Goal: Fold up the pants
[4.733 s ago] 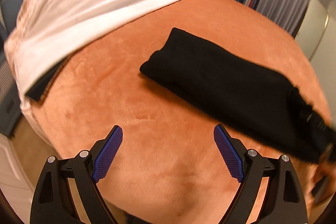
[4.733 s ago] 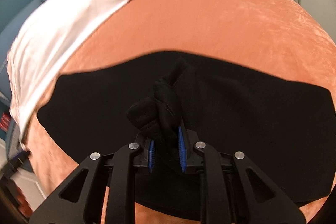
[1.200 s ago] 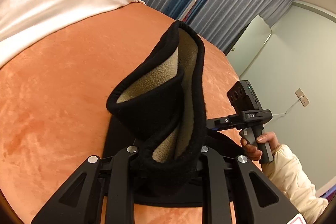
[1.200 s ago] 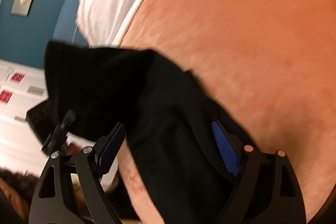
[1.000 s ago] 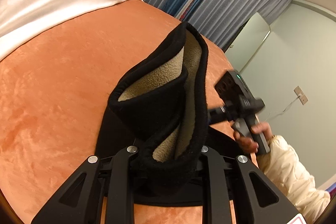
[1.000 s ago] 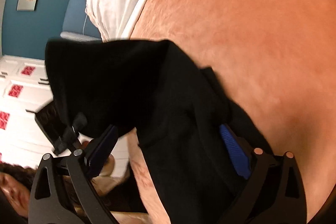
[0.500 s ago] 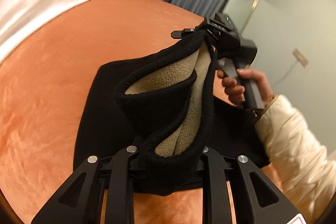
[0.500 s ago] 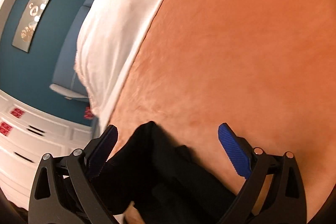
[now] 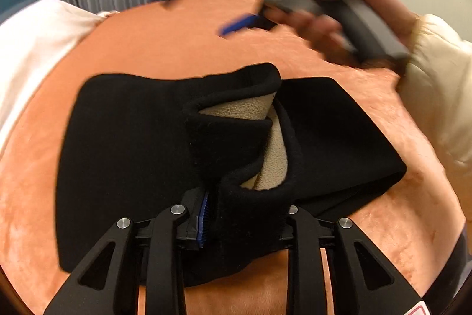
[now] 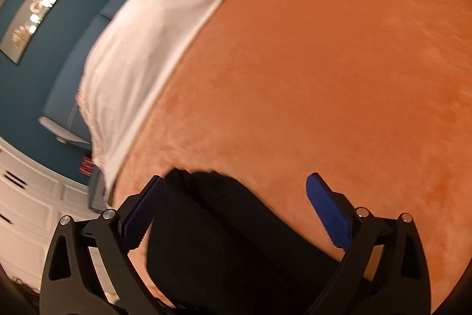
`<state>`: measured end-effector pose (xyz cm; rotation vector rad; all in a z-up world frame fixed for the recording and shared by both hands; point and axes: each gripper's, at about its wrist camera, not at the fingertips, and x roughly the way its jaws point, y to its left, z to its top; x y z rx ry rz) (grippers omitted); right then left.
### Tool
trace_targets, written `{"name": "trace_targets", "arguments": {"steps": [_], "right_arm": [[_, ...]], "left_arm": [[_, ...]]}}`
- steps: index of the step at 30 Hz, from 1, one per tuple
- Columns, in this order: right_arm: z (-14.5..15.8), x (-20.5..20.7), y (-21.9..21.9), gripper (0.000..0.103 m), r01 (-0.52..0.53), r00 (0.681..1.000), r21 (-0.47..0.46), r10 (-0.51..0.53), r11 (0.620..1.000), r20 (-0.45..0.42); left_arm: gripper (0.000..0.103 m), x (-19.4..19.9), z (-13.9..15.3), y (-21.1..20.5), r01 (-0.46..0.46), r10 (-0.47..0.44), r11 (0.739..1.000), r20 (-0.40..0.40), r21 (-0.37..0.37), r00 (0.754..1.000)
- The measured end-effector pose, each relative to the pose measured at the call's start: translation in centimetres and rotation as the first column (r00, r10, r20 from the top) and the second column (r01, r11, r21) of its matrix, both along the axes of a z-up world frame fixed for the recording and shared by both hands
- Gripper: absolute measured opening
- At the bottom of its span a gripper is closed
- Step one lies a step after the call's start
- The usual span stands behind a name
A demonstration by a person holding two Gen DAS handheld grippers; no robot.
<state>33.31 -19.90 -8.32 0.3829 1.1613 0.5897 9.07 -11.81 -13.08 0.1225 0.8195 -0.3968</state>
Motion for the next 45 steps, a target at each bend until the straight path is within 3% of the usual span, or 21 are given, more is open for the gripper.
{"name": "trace_targets", "arguments": {"steps": [4, 8, 10, 13, 16, 17, 19, 21, 23, 24, 26, 28, 29, 30, 33, 35, 36, 37, 40, 43, 45], "right_arm": [[0.7, -6.6, -3.4, 0.095, 0.036, 0.999, 0.032, -0.037, 0.999, 0.018], [-0.1, -12.2, -4.4, 0.098, 0.081, 0.997, 0.141, -0.078, 0.987, -0.026], [-1.1, -13.3, -3.6, 0.098, 0.075, 0.995, 0.127, -0.066, 0.989, -0.071], [-3.1, -13.3, -2.1, 0.098, 0.098, 0.985, 0.177, -0.070, 0.979, -0.156], [-3.6, -12.4, -0.4, 0.098, 0.098, 0.984, 0.215, -0.062, 0.972, -0.168], [-3.6, -11.9, 0.5, 0.095, 0.085, 0.987, 0.175, -0.059, 0.981, -0.149], [-3.6, -11.6, 1.5, 0.031, 0.057, 0.990, 0.069, -0.048, 0.996, -0.131], [-2.8, -11.6, 1.7, 0.024, 0.058, 0.993, 0.082, -0.049, 0.995, -0.106], [-0.2, -11.9, 1.1, 0.019, 0.075, 0.997, 0.034, -0.075, 0.997, -0.007], [1.1, -12.0, 0.0, 0.018, 0.104, 0.994, 0.060, -0.106, 0.993, 0.026], [2.8, -11.9, -2.1, 0.017, 0.154, 0.984, 0.035, -0.157, 0.987, 0.082], [2.2, -11.3, -4.9, 0.018, 0.217, 0.973, -0.126, -0.203, 0.968, 0.113], [1.0, -11.1, -6.0, 0.021, 0.250, 0.967, -0.168, -0.238, 0.954, 0.085], [-0.5, -10.9, -7.1, 0.034, 0.275, 0.961, -0.192, -0.274, 0.942, 0.036], [-2.3, -12.9, -9.4, 0.036, 0.333, 0.940, -0.081, -0.338, 0.939, -0.046], [-0.8, -15.3, -9.4, 0.060, 0.347, 0.938, 0.010, -0.347, 0.938, -0.003], [-0.3, -16.0, -9.0, 0.083, 0.345, 0.938, 0.027, -0.345, 0.938, 0.025], [-0.1, -16.7, -8.1, 0.089, 0.319, 0.946, 0.036, -0.321, 0.947, 0.043], [-0.7, -16.7, -5.1, 0.088, 0.234, 0.972, -0.005, -0.234, 0.972, 0.024], [-2.1, -16.2, -2.3, 0.074, 0.183, 0.983, 0.008, -0.183, 0.983, -0.012], [-2.8, -16.1, -0.4, 0.074, 0.178, 0.984, -0.027, -0.178, 0.984, -0.003]], "left_arm": [[0.029, -1.9, 1.6, 2.2, -0.044, 0.044, 0.998, 0.007, -0.050, 0.999], [0.031, -4.3, 2.9, 2.8, -0.088, 0.086, 0.996, 0.094, 0.018, 0.992], [0.034, -4.6, 2.7, 1.9, -0.093, 0.087, 0.994, 0.117, 0.050, 0.989], [0.034, -3.4, 1.0, 0.2, -0.094, 0.091, 0.992, 0.043, 0.087, 0.995], [0.034, -3.5, 0.5, -0.4, -0.109, 0.104, 0.989, 0.050, 0.099, 0.993], [0.034, -3.9, 0.4, -0.6, -0.121, 0.113, 0.985, 0.071, 0.122, 0.991], [0.034, -4.8, 0.4, -1.0, -0.145, 0.128, 0.975, 0.104, 0.169, 0.986], [0.035, -5.7, 1.1, -0.6, -0.158, 0.134, 0.969, 0.131, 0.192, 0.982], [0.057, -7.0, 2.1, 0.5, -0.131, 0.114, 0.981, 0.124, 0.140, 0.986], [0.081, -7.8, 2.9, 1.4, -0.120, 0.108, 0.989, 0.124, 0.092, 0.986], [0.087, -9.8, 4.5, 3.2, -0.101, 0.100, 0.995, 0.153, -0.001, 0.983], [0.087, -10.6, 5.2, 4.4, -0.117, 0.119, 0.993, 0.157, -0.022, 0.980], [0.087, -10.7, 5.3, 5.0, -0.134, 0.136, 0.991, 0.145, -0.023, 0.980], [0.087, -10.2, 5.3, 5.5, -0.151, 0.152, 0.988, 0.126, -0.016, 0.980], [0.087, -10.0, 4.9, 6.7, -0.204, 0.205, 0.979, 0.079, -0.010, 0.976], [0.087, -9.7, 4.9, 7.9, -0.244, 0.245, 0.970, 0.053, -0.022, 0.968], [0.087, -9.7, 4.9, 8.5, -0.256, 0.258, 0.966, 0.044, -0.031, 0.965], [0.087, -9.0, 4.9, 9.2, -0.266, 0.268, 0.963, 0.038, -0.038, 0.963], [0.087, -8.4, 5.4, 10.8, -0.308, 0.309, 0.951, 0.030, -0.036, 0.951], [0.087, -7.4, 5.6, 11.7, -0.351, 0.351, 0.936, 0.031, 0.007, 0.936], [0.087, -7.6, 5.9, 12.3, -0.375, 0.374, 0.926, 0.033, 0.034, 0.927]]}}
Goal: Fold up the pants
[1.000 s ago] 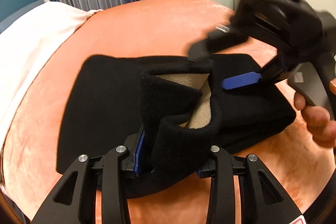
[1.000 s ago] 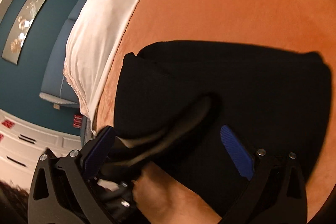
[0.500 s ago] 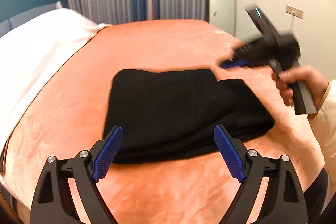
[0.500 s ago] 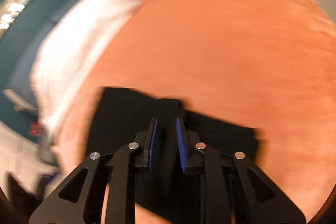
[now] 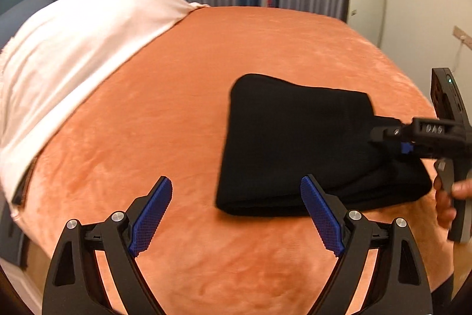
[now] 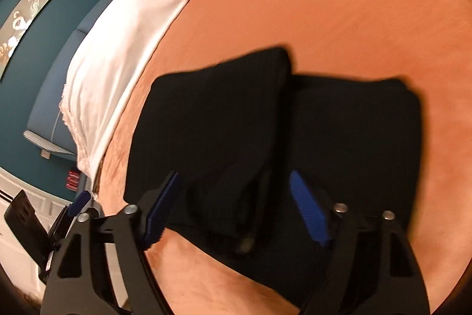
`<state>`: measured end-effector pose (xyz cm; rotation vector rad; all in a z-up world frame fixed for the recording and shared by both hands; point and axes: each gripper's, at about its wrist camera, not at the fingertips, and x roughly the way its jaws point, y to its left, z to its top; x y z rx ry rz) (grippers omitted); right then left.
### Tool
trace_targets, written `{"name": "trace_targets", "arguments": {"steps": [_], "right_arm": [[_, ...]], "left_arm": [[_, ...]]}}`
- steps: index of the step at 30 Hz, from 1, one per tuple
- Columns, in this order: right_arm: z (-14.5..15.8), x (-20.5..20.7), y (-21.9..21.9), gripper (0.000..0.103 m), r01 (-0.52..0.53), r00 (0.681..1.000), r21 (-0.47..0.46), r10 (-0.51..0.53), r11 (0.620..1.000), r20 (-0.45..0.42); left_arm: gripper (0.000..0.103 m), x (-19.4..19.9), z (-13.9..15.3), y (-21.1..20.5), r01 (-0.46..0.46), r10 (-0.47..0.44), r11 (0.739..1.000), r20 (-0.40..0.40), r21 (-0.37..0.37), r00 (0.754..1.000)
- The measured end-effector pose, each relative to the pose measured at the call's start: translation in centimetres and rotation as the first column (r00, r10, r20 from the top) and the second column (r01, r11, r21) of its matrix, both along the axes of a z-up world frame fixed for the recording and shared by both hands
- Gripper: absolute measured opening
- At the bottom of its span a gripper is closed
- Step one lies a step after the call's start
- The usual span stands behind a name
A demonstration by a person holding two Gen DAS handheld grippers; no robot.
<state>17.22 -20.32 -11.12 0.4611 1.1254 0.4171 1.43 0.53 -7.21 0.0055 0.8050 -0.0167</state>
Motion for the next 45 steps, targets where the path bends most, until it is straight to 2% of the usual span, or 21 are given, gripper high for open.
{"name": "trace_targets", "arguments": {"steps": [2, 3, 4, 5, 6, 10, 16, 19, 23, 27, 29, 33, 35, 36, 37, 39, 42, 45], "right_arm": [[-0.1, -0.4, 1.8, 0.074, 0.011, 0.999, -0.072, -0.009, 0.997, 0.032], [0.1, -0.4, 2.5, 0.066, 0.020, 0.999, -0.108, -0.014, 0.994, 0.048], [0.2, -0.4, 3.0, 0.050, 0.026, 0.998, -0.129, -0.020, 0.991, 0.051], [0.4, -0.3, 2.8, 0.043, 0.032, 0.998, -0.137, -0.024, 0.990, 0.057], [0.9, -0.6, 2.8, 0.025, 0.036, 0.997, -0.122, -0.028, 0.992, 0.069], [3.2, -1.4, 2.5, 0.018, 0.045, 0.992, -0.131, -0.029, 0.990, 0.122], [8.7, -2.3, 1.0, 0.017, 0.078, 0.977, -0.137, -0.049, 0.987, 0.209], [10.1, -2.5, 0.0, 0.017, 0.121, 0.968, -0.142, -0.085, 0.982, 0.235], [7.6, -3.4, -2.5, 0.017, 0.197, 0.967, -0.175, -0.162, 0.965, 0.195], [2.1, -3.6, -3.8, 0.017, 0.225, 0.973, -0.198, -0.208, 0.954, 0.101], [0.7, -3.6, -3.8, 0.019, 0.234, 0.971, -0.185, -0.218, 0.954, 0.099], [1.2, -3.5, -4.0, 0.025, 0.255, 0.965, -0.114, -0.244, 0.960, 0.098], [2.4, -5.1, -4.7, 0.027, 0.294, 0.950, -0.068, -0.284, 0.953, 0.131], [3.1, -6.5, -5.4, 0.031, 0.322, 0.938, -0.052, -0.311, 0.945, 0.155], [3.4, -7.6, -5.9, 0.043, 0.338, 0.931, -0.048, -0.326, 0.940, 0.168], [3.5, -9.2, -6.3, 0.054, 0.342, 0.929, -0.039, -0.331, 0.939, 0.167], [3.0, -9.9, -6.3, 0.054, 0.305, 0.944, -0.010, -0.301, 0.952, 0.136], [2.0, -8.4, -5.3, 0.054, 0.290, 0.952, -0.042, -0.284, 0.956, 0.117]], "left_arm": [[0.087, 0.8, 0.0, -0.1, -0.018, 0.018, 1.000, -0.008, 0.021, 1.000], [0.087, 1.0, 0.0, -0.1, -0.027, 0.027, 0.999, -0.015, 0.032, 1.000], [0.087, 1.0, 0.0, -0.2, -0.035, 0.036, 0.999, -0.020, 0.039, 0.999], [0.087, 0.9, 0.1, -0.1, -0.043, 0.044, 0.998, -0.024, 0.041, 0.999], [0.087, 0.9, 0.2, 0.0, -0.048, 0.049, 0.998, -0.024, 0.042, 0.999], [0.087, 0.8, 0.2, 0.1, -0.064, 0.066, 0.996, -0.028, 0.066, 0.997], [0.087, 0.7, -0.3, 0.3, -0.079, 0.086, 0.990, -0.051, 0.115, 0.995], [0.087, 0.6, -0.5, 0.6, -0.083, 0.090, 0.990, -0.060, 0.113, 0.994], [0.087, 0.8, -1.0, 0.6, -0.079, 0.088, 0.990, -0.073, 0.118, 0.993], [0.087, 1.0, -1.6, -0.1, -0.066, 0.077, 0.990, -0.085, 0.124, 0.993], [0.087, 1.1, -1.8, -0.5, -0.060, 0.072, 0.989, -0.089, 0.134, 0.993], [0.087, 1.3, -2.1, -1.0, -0.049, 0.064, 0.988, -0.096, 0.149, 0.993], [0.087, 1.3, -2.1, -1.1, -0.046, 0.062, 0.986, -0.092, 0.161, 0.994], [0.087, 1.2, -2.1, -1.0, -0.049, 0.064, 0.984, -0.085, 0.171, 0.994], [0.087, 1.2, -2.1, -0.8, -0.055, 0.070, 0.983, -0.080, 0.175, 0.994], [0.087, 1.4, -2.3, -0.2, -0.064, 0.078, 0.986, -0.089, 0.156, 0.993], [0.087, 1.9, -2.8, 0.4, -0.075, 0.087, 0.992, -0.119, 0.103, 0.989], [0.087, 1.9, -2.8, 0.5, -0.085, 0.094, 0.994, -0.131, 0.073, 0.987]]}}
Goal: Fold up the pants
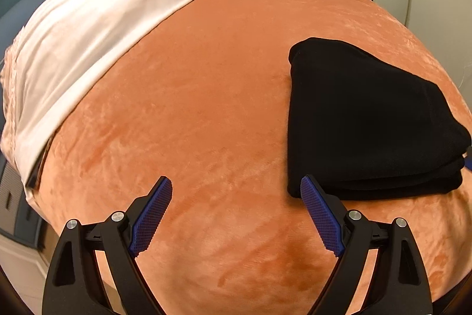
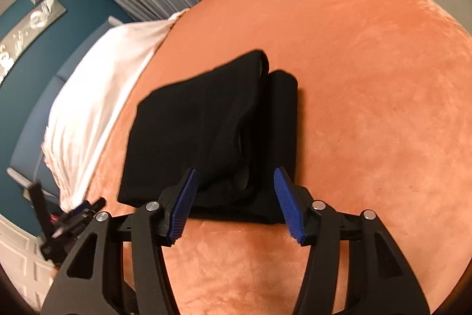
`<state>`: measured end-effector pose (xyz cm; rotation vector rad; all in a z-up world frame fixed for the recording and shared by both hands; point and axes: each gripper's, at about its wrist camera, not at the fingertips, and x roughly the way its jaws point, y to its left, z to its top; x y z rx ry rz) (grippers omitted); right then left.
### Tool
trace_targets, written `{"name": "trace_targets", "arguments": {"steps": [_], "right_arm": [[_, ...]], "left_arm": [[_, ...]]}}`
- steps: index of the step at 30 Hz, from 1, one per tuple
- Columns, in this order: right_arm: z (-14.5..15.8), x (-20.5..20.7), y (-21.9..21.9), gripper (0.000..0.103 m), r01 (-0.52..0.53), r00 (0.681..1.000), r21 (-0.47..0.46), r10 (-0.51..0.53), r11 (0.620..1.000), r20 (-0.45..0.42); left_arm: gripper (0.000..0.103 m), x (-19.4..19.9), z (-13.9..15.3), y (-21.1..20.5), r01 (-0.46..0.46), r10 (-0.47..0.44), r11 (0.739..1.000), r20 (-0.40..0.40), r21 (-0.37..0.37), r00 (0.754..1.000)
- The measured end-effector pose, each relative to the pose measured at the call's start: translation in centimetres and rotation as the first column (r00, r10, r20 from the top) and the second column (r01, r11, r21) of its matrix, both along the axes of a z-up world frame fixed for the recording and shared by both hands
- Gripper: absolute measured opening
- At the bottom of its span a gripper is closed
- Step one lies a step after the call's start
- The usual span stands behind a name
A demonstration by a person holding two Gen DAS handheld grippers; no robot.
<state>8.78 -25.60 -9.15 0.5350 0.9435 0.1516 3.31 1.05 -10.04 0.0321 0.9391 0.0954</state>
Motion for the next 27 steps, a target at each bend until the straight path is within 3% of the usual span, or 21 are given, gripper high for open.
{"name": "trace_targets", "arguments": {"steps": [3, 4, 6, 7, 11, 12, 14, 15, 16, 19, 24, 27], "right_arm": [[-0.2, -0.2, -0.6, 0.051, -0.005, 1.000, -0.018, 0.005, 1.000, 0.016], [0.0, -0.3, -0.3, 0.036, -0.016, 1.000, -0.028, 0.017, 0.999, 0.023], [0.1, 0.0, 0.7, 0.019, -0.037, 0.999, -0.068, 0.038, 0.997, 0.010], [0.4, 0.0, 0.9, 0.016, -0.046, 0.999, -0.066, 0.047, 0.997, 0.011], [3.0, -1.9, -0.2, 0.014, -0.016, 0.994, -0.050, 0.021, 0.999, 0.107], [2.4, -1.9, -0.5, 0.015, -0.008, 0.996, -0.089, 0.016, 0.996, 0.090], [-0.4, -1.1, -0.6, 0.035, -0.019, 0.999, -0.188, 0.012, 0.982, -0.035], [-0.8, -1.6, -0.9, 0.043, -0.007, 0.999, -0.169, 0.001, 0.986, -0.036], [-0.5, -2.5, -1.1, 0.043, 0.002, 1.000, -0.143, -0.003, 0.990, -0.005], [1.0, -5.3, -0.2, 0.055, 0.005, 0.998, -0.292, 0.012, 0.957, 0.058], [-1.4, -4.6, 1.7, 0.058, -0.086, 0.996, -0.383, 0.085, 0.920, -0.018], [-2.7, -2.5, 1.8, 0.058, -0.077, 0.997, -0.423, 0.071, 0.903, -0.029]], "left_arm": [[0.087, -0.6, 0.2, -0.3, 0.008, -0.008, 1.000, 0.009, 0.027, 1.000], [0.087, -0.8, 0.3, -0.2, 0.009, -0.010, 0.999, 0.012, 0.044, 1.000], [0.087, -0.9, 0.3, 0.1, 0.005, -0.006, 0.998, 0.015, 0.062, 1.000], [0.087, -0.8, 0.3, 0.3, 0.000, -0.001, 0.998, 0.013, 0.063, 1.000], [0.087, -0.5, 0.5, 1.1, -0.017, 0.017, 0.999, 0.018, 0.037, 1.000], [0.087, -0.3, 0.4, 1.1, -0.013, 0.012, 0.999, 0.021, 0.032, 1.000], [0.087, 0.2, -0.3, 0.9, 0.007, -0.007, 1.000, 0.006, 0.021, 1.000], [0.087, 0.5, -0.8, 0.6, 0.026, -0.025, 1.000, -0.015, 0.014, 1.000], [0.087, 0.6, -1.2, 0.2, 0.044, -0.043, 0.999, -0.025, 0.011, 0.999], [0.087, -0.3, -1.9, -0.9, 0.102, -0.102, 0.994, -0.018, 0.032, 0.995], [0.087, 0.7, -3.3, -3.2, 0.152, -0.155, 0.984, 0.025, 0.089, 0.988], [0.087, 2.7, -4.4, -4.8, 0.163, -0.167, 0.976, 0.020, 0.141, 0.986]]}}
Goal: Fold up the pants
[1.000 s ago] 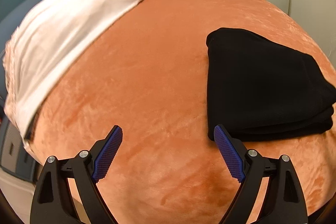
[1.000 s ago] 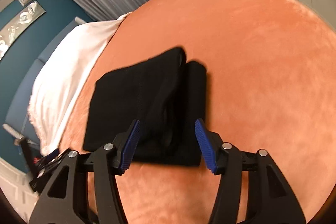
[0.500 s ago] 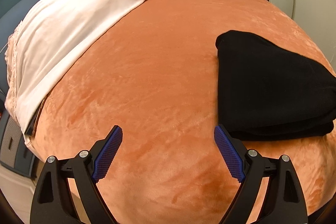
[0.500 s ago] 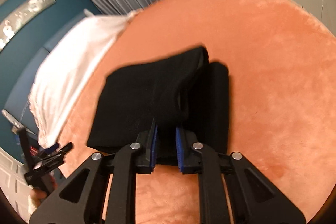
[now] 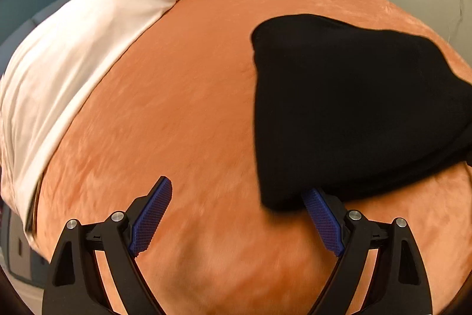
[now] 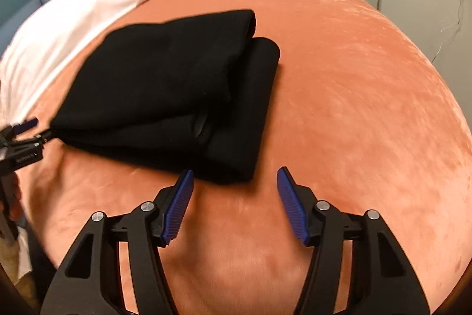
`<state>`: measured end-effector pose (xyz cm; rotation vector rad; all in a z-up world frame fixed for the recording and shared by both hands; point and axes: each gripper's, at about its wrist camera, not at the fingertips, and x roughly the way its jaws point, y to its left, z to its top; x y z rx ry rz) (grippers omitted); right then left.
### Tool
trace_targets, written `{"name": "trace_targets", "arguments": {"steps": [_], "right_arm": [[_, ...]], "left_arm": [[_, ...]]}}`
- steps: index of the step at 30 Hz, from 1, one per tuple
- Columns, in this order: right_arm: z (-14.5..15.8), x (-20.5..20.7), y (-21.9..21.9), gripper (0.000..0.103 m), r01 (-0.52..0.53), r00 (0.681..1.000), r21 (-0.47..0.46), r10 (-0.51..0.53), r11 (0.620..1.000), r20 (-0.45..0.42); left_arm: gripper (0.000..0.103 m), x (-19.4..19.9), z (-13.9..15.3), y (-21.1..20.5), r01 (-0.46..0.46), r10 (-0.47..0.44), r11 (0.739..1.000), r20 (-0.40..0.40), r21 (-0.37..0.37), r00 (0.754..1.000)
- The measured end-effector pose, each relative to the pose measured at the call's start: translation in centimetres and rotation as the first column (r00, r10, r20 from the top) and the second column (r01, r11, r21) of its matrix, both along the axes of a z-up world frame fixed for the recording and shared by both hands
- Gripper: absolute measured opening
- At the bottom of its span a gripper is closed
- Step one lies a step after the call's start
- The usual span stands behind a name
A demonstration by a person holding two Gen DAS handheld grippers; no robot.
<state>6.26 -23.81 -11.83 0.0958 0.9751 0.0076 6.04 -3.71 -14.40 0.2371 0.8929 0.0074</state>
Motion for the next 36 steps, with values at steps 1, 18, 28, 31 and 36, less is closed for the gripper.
{"name": "trace_targets", "arguments": {"steps": [1, 18, 28, 31, 36], "right_arm": [[-0.1, 0.6, -0.1, 0.057, 0.009, 1.000, 0.023, -0.009, 1.000, 0.012], [-0.4, -8.9, -4.0, 0.015, 0.074, 0.997, 0.316, -0.069, 0.946, -0.028], [14.1, -3.1, -1.7, 0.089, -0.192, 0.973, 0.208, 0.159, 0.959, 0.167], [16.2, 5.2, 5.1, 0.088, -0.373, 0.925, 0.227, 0.340, 0.900, 0.171], [12.4, 17.0, 16.7, 0.059, -0.504, 0.850, 0.134, 0.517, 0.853, -0.098]], "left_arm": [[0.087, 0.7, -0.5, -0.3, 0.005, -0.005, 1.000, 0.004, 0.004, 1.000], [0.028, -5.7, -0.3, 1.5, 0.134, -0.173, 0.955, -0.134, -0.263, 0.976], [0.070, -7.4, 7.9, 4.2, 0.187, -0.177, 0.932, 0.060, -0.312, 0.982], [0.077, -5.5, 8.5, 2.8, 0.181, -0.149, 0.934, 0.125, -0.309, 0.981], [0.076, -2.7, 3.0, -0.7, 0.152, -0.170, 0.934, -0.027, -0.324, 0.985]]}}
